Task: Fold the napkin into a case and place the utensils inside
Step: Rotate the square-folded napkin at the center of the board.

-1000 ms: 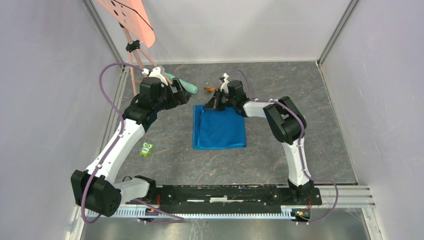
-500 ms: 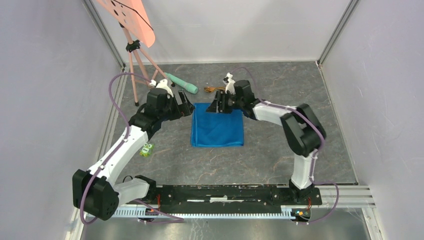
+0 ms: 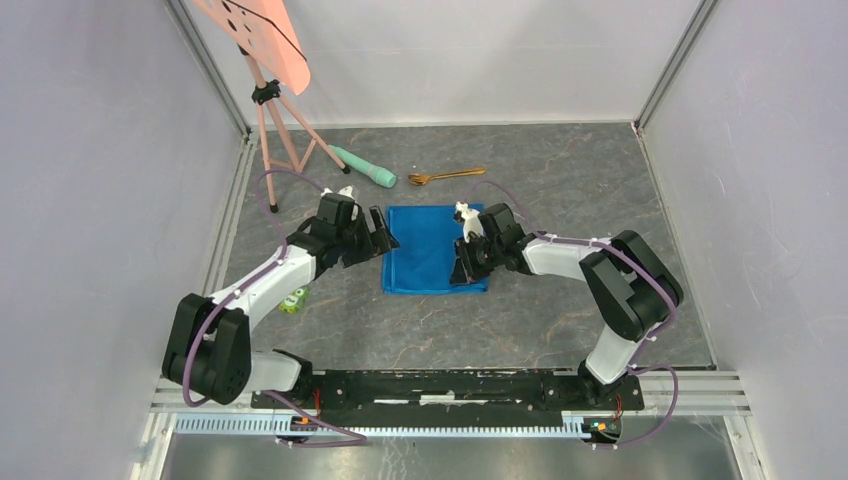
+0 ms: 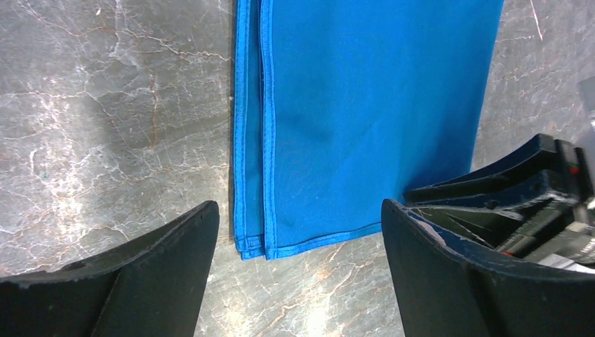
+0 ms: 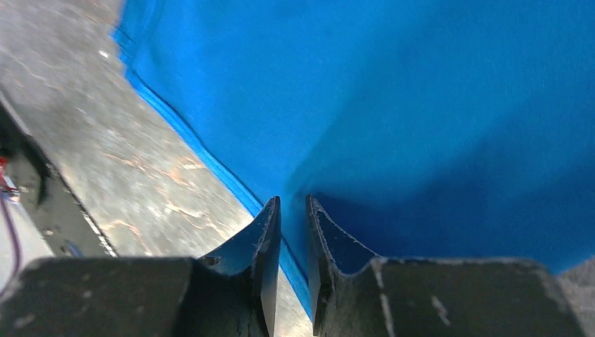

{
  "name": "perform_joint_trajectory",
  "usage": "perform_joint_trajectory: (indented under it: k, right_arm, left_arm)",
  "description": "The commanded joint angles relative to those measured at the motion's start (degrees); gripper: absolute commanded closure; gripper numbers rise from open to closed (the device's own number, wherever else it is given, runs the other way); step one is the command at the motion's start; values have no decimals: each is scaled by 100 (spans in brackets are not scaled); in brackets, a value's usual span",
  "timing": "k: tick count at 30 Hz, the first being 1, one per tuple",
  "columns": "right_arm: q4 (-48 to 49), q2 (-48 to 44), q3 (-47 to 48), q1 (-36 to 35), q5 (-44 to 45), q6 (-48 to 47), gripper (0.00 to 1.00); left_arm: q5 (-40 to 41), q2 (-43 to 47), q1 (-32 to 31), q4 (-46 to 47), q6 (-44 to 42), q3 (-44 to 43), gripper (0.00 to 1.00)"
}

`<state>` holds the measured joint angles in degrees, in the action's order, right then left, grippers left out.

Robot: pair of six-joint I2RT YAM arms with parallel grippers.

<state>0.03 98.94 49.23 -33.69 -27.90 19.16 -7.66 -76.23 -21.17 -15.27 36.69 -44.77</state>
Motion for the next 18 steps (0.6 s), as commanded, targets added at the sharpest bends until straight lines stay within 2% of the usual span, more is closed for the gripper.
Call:
perform_joint_trajectory:
  k: [1, 4, 5, 7, 8, 9, 10, 11, 13, 15, 16, 18]
  right_arm:
    - [-425, -204, -306, 32, 720, -580, 76]
    - [-1511, -361, -274, 62, 2162, -1006, 76]
    - [-1837, -452, -221, 86, 2939, -1144, 76]
    - [-2436, -593, -20, 100, 5498, -1063, 76]
    - [-2531, -638, 134, 106, 6509, -1000, 74]
    - [-2322, -684, 232, 115, 6846, -1096, 71]
    - [-1998, -705, 380, 139, 6598, -1405, 67]
    - [-1786, -678, 607, 158, 5919, -1637, 64]
    - [-1867, -601, 1293, 269, 4429, -1646, 59]
    - [-1651, -758, 1422, 327, 3135, -1509, 51]
    - [-1521, -845, 1375, 337, 2673, -1415, 48]
    - [-1510, -975, 1267, 374, 2325, -1299, 43]
  left_arm:
    - [-25, 181, -65, 281, 278, 30, 8]
    - [-93, 260, -68, 113, 235, 13, 8]
    - [-108, 302, -70, 60, 240, 3, 8]
    - [-166, 401, -75, 40, 264, -24, 7]
    - [-189, 396, -77, 50, 280, -53, 7]
    - [-228, 348, -85, 89, 289, -108, 7]
    - [-250, 220, -86, 153, 294, -178, 6]
    - [-298, 41, -85, 185, 307, -278, 6]
    - [-474, -516, -114, 173, 283, -652, 6]
    - [-501, -1066, -212, 112, 200, -1128, 5]
    - [-464, -1376, -287, 43, 144, -1355, 5]
    - [-232, -1851, -451, -177, -40, -1872, 5]
